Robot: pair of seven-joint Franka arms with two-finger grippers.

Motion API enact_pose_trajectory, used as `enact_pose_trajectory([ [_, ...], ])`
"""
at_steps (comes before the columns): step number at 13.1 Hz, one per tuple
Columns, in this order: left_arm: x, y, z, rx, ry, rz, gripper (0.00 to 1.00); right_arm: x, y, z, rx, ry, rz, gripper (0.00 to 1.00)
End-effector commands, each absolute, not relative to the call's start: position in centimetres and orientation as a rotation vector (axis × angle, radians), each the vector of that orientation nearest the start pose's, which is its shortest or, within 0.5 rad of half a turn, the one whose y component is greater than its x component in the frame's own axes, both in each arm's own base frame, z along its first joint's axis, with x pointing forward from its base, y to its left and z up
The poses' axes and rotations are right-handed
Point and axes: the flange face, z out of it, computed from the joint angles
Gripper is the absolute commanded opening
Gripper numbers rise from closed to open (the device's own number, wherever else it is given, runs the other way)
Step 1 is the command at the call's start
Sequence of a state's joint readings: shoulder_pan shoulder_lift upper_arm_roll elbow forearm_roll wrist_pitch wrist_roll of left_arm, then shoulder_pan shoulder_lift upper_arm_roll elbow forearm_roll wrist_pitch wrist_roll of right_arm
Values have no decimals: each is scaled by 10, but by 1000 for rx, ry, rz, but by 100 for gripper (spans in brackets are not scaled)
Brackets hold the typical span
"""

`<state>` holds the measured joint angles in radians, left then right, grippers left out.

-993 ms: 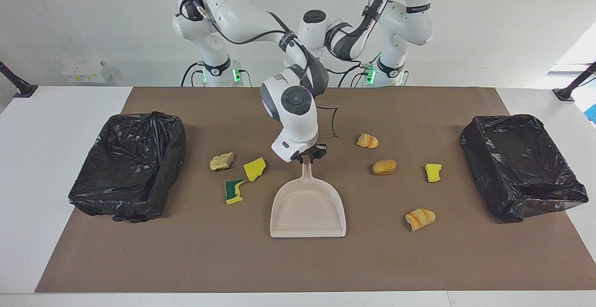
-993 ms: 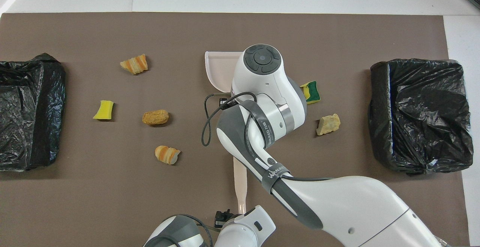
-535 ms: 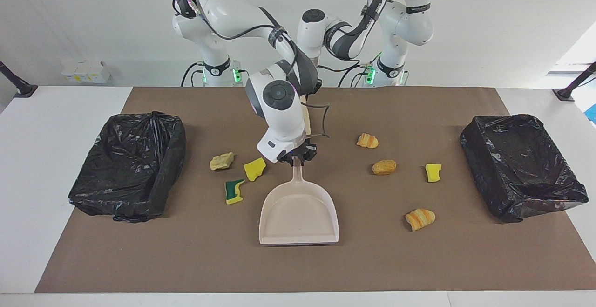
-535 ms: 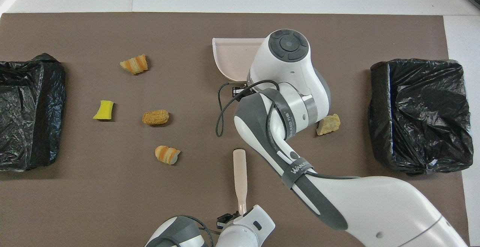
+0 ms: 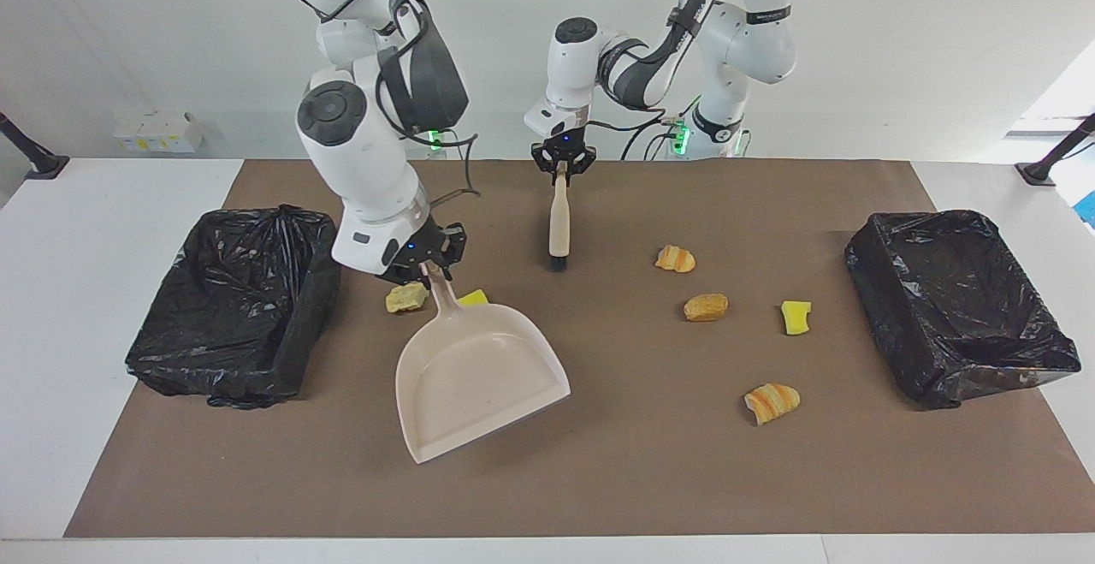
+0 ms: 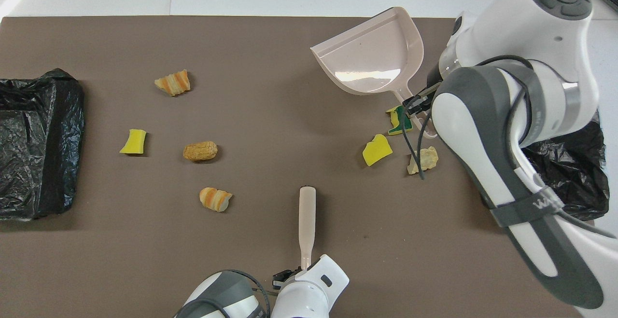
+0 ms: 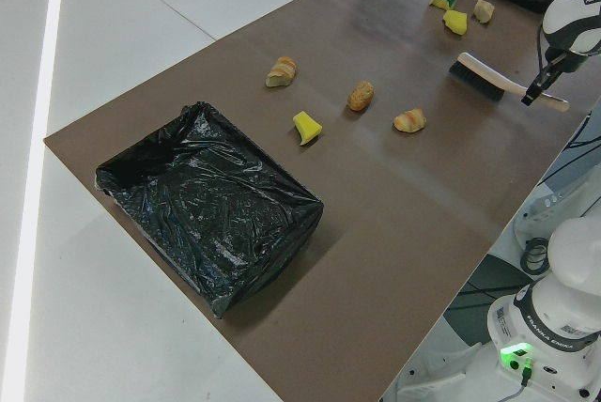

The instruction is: Sweep and dump trash in bin

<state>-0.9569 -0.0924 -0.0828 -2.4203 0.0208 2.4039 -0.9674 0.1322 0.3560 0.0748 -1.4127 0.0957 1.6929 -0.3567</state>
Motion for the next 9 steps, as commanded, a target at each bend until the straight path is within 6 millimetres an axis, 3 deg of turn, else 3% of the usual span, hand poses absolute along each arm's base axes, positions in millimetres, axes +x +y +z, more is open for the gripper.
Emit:
enact_pose_trajectory([
  [1,269,-410,377,-3165,77,-139,0,644,113,490,-2864,-1215,133,0],
  [5,322,-388,411,-3124,-58,-181,0,643,116,477,-2691,-1715,210,0],
  [7,360,-362,421,-3096,-174,-200,0,641,128,463,-2559,-1965,279,0],
  [9,395,-328,418,-3045,-275,-219,0,629,134,450,-2444,-2058,339,0],
])
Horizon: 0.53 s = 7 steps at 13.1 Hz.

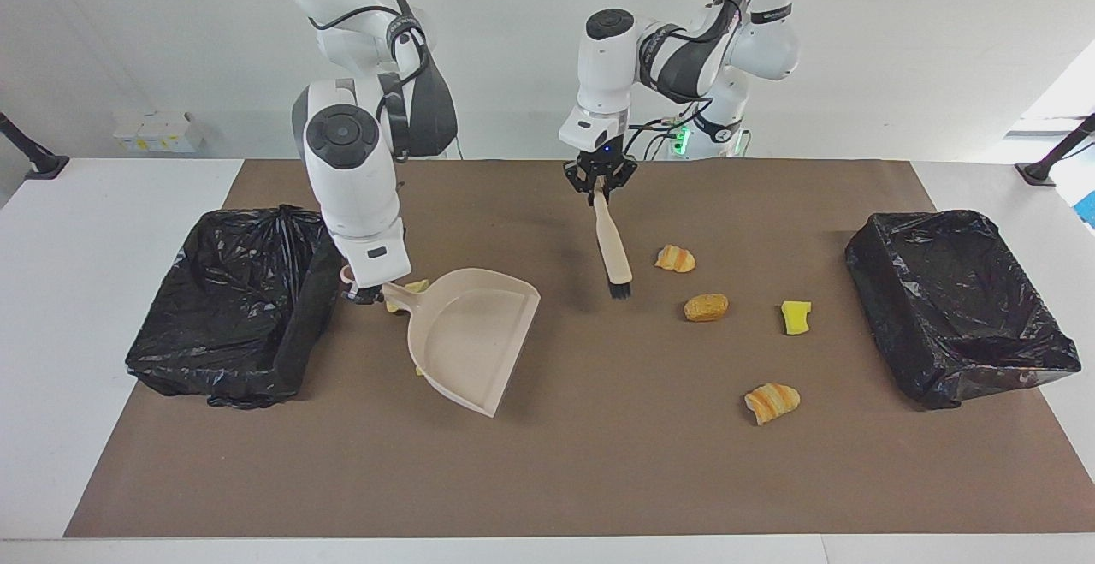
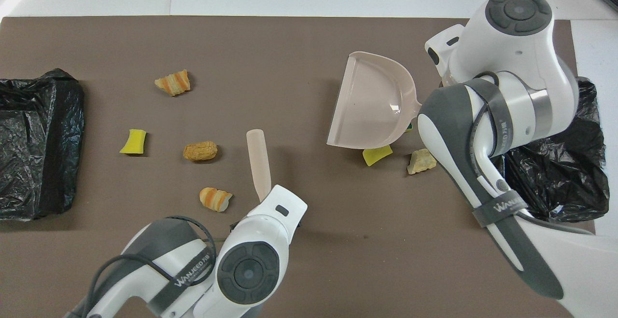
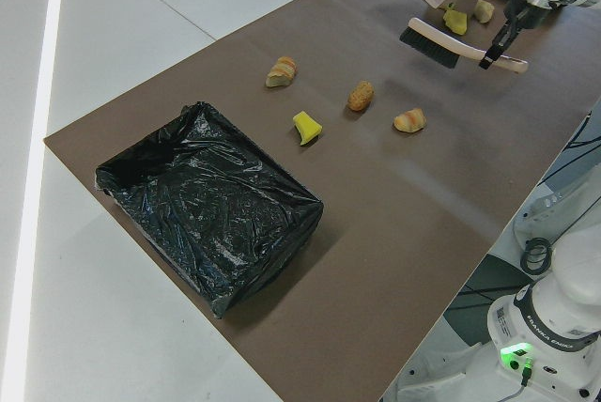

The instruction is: Sweep and dump trash in bin

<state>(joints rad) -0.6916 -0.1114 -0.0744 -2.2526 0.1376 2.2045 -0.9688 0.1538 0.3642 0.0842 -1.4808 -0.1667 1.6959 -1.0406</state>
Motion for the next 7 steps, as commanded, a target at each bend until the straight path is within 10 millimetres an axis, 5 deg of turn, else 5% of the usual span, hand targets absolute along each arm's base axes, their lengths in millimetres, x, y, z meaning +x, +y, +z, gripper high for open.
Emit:
enact_pose_trajectory([
  [1,416,-310,416,-3005,-316,-236,0,616,153,449,-2410,-2096,347,0],
  [4,480,-234,408,-2929,-428,-254,0,598,197,433,-2444,-2021,318,0],
  [7,535,-149,402,-2927,-250,-227,0,585,253,401,-2473,-1971,237,0],
])
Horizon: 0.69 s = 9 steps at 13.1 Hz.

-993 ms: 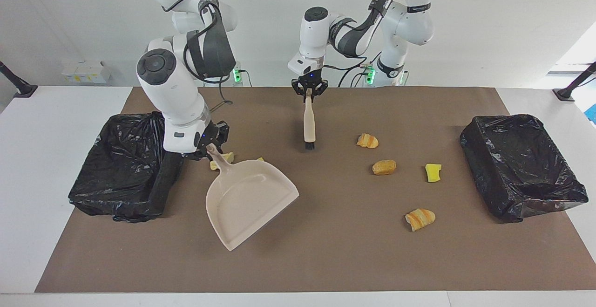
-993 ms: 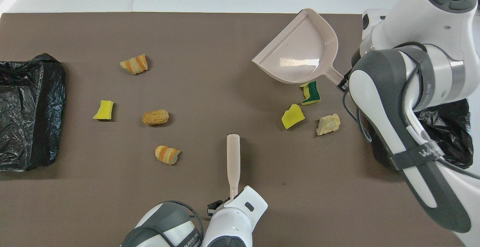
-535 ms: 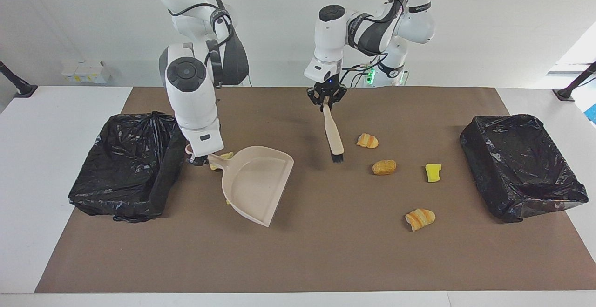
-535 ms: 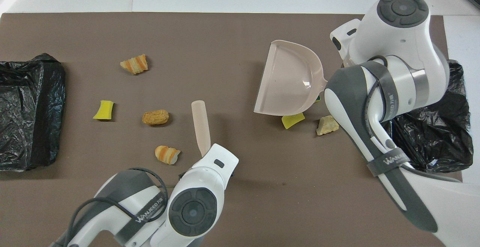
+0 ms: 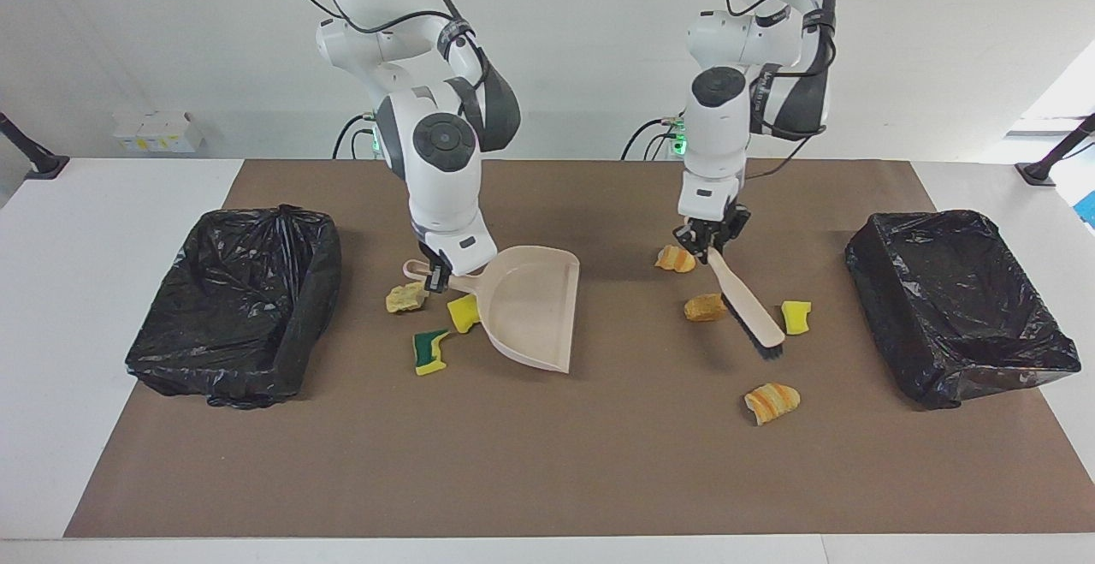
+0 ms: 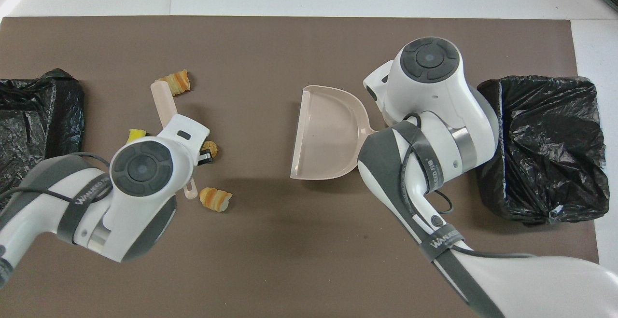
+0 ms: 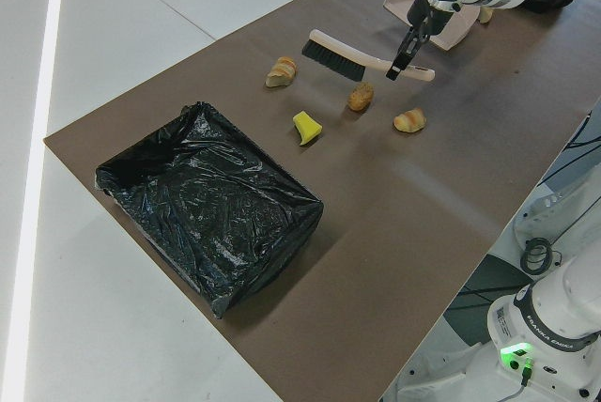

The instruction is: Sweep and dump trash in bin

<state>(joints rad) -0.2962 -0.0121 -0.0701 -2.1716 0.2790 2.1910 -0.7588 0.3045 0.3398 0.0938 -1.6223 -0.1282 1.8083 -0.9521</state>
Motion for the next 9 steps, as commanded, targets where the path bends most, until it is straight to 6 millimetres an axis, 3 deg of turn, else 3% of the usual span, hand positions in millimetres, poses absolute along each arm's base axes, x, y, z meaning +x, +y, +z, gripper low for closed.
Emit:
enact_pose_trajectory([
  [1,552,-132,404,-2932,-231,-237,0,580,272,386,-2500,-1936,257,0],
  [2,575,-109,404,-2929,-211,-232,0,577,282,379,-2531,-1901,253,0],
  [5,628,-60,381,-2949,130,-189,0,550,305,371,-2508,-1934,295,0],
  [7,636,-36,371,-2942,367,-158,0,531,313,368,-2484,-1963,326,0],
  [9,634,-38,369,-2939,525,-130,0,500,330,369,-2501,-1956,365,0],
])
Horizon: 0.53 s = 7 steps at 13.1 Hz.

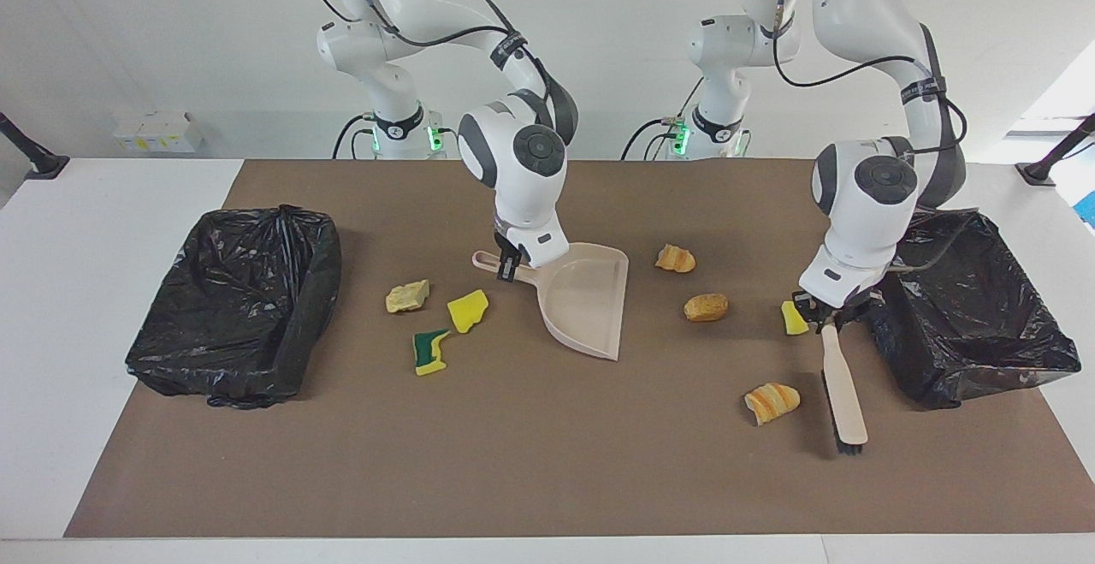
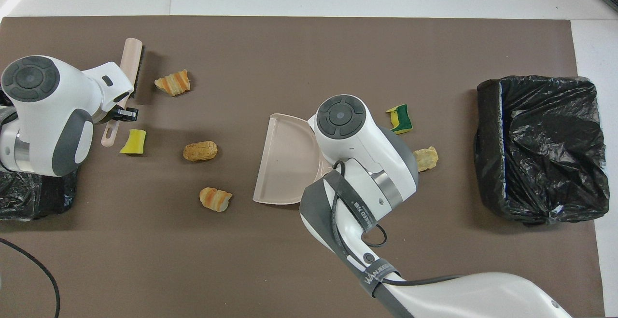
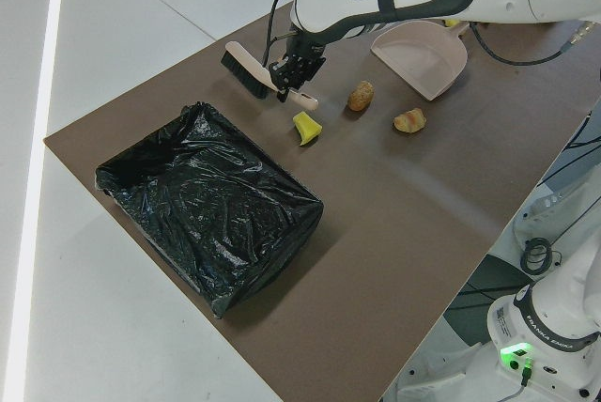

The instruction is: Sweep and dump trash in bin

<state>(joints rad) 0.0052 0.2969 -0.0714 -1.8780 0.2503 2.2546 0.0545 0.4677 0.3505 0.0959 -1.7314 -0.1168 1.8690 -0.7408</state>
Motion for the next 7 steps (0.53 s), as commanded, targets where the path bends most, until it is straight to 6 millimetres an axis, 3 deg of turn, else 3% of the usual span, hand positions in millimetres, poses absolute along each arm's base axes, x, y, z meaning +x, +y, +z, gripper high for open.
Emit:
enact_pose_trajectory([
  [1,630,-48,367,-2971,526,-97,0,490,332,369,-2536,-1922,381,0],
  [2,622,-62,364,-2974,549,-40,0,485,331,365,-2580,-1873,392,0],
  [7,561,-174,361,-2964,639,118,0,481,337,367,-2611,-1843,377,0],
])
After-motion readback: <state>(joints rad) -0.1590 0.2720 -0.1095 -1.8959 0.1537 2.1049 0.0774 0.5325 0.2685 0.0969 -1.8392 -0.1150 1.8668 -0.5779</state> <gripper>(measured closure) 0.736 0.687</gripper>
